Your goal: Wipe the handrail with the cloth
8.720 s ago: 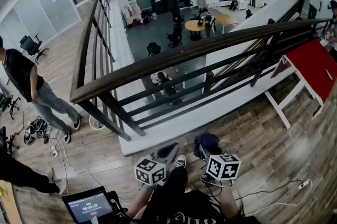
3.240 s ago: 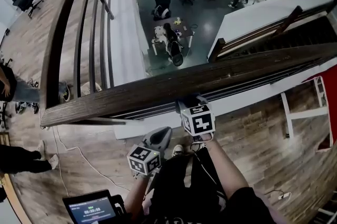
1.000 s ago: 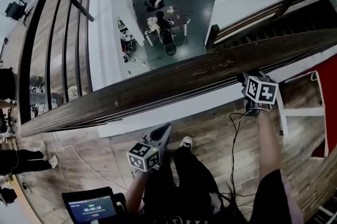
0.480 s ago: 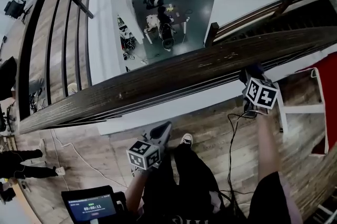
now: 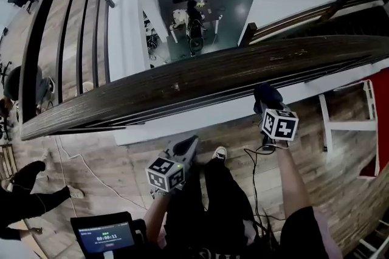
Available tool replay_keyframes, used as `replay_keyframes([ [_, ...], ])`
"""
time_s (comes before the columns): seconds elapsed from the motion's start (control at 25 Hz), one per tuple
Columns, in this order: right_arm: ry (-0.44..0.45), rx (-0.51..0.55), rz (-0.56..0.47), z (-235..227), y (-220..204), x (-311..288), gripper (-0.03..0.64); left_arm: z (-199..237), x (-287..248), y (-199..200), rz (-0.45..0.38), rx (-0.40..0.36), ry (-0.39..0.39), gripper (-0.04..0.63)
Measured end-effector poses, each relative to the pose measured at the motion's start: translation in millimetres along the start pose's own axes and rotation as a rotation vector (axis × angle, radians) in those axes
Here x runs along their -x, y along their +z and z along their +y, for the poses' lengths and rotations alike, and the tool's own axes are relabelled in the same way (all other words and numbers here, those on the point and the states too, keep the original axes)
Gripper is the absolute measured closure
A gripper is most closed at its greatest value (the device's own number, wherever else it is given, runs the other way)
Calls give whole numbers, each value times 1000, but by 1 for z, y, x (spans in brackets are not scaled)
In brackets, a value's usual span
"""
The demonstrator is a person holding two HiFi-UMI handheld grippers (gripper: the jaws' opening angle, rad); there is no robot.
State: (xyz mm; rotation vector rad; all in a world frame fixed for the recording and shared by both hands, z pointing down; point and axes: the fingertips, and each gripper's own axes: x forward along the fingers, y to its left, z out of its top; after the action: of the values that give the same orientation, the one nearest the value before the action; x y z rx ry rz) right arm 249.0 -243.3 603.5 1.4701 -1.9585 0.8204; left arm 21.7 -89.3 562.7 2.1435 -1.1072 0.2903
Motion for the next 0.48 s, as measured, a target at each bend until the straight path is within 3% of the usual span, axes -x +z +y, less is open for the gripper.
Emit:
replay_keyframes([
  [0.16, 47, 25, 32, 112, -34, -3, 508, 45, 72, -22, -13, 25, 8, 595],
  [0.36, 112, 67, 63, 200, -59, -30, 508, 83, 105, -36, -61, 74, 13, 595],
  [0.48, 151, 91, 75, 250, -68, -45, 508, 104, 121, -45, -47, 71, 23, 595],
])
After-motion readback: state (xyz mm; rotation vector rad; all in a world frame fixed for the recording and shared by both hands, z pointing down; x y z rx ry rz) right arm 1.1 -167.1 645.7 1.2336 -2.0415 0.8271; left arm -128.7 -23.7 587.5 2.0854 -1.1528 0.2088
